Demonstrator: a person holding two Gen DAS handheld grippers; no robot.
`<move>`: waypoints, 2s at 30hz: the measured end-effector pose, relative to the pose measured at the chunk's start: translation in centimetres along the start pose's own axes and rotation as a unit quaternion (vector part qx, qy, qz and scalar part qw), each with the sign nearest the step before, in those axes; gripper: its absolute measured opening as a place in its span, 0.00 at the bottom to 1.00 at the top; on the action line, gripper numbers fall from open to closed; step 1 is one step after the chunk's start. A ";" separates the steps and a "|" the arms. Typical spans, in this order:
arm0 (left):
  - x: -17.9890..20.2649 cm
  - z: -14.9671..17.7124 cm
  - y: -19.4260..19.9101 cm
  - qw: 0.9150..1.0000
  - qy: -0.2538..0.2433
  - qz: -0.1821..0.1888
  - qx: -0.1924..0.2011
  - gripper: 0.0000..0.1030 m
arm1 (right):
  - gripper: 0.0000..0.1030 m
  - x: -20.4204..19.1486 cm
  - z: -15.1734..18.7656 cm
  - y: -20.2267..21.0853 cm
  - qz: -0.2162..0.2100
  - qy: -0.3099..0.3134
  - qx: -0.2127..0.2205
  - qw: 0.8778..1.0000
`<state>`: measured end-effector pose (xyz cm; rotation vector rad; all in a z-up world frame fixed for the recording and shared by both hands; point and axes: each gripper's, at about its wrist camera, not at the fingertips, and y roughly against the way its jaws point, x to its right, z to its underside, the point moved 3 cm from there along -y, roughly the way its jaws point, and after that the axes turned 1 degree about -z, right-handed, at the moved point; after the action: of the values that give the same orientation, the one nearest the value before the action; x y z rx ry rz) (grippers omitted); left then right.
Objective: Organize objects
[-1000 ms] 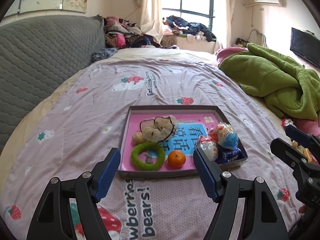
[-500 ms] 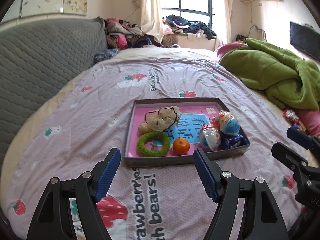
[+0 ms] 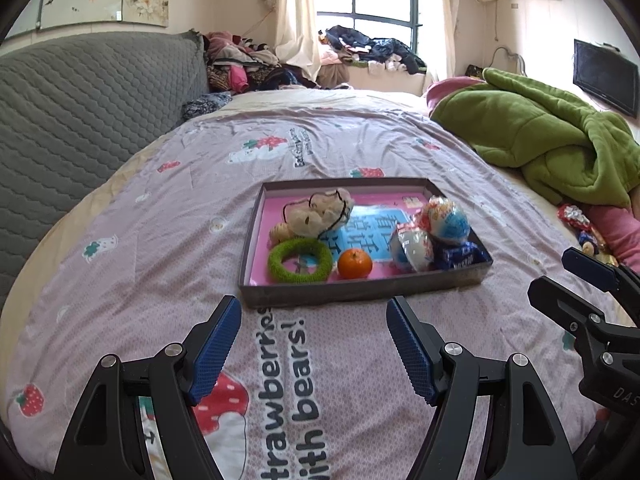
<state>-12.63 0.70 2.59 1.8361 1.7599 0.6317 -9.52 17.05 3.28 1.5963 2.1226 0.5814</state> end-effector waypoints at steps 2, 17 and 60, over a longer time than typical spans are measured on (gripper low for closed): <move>0.0 0.6 0.1 1.000 0.001 -0.002 -0.004 0.74 | 0.70 -0.3 0.5 -0.1 -0.001 0.000 -0.006 1.000; 0.5 4.3 -0.1 1.000 -0.009 -0.009 -0.020 0.74 | 0.70 -0.9 4.8 -0.6 0.010 -0.010 -0.035 0.999; 0.2 7.5 -0.5 1.000 0.007 -0.003 -0.016 0.74 | 0.70 -1.1 8.8 -1.1 0.023 -0.019 -0.041 0.999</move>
<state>-8.18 0.54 -3.42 1.8080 1.7547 0.6678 -5.20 16.39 -4.53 1.6022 2.0121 0.6393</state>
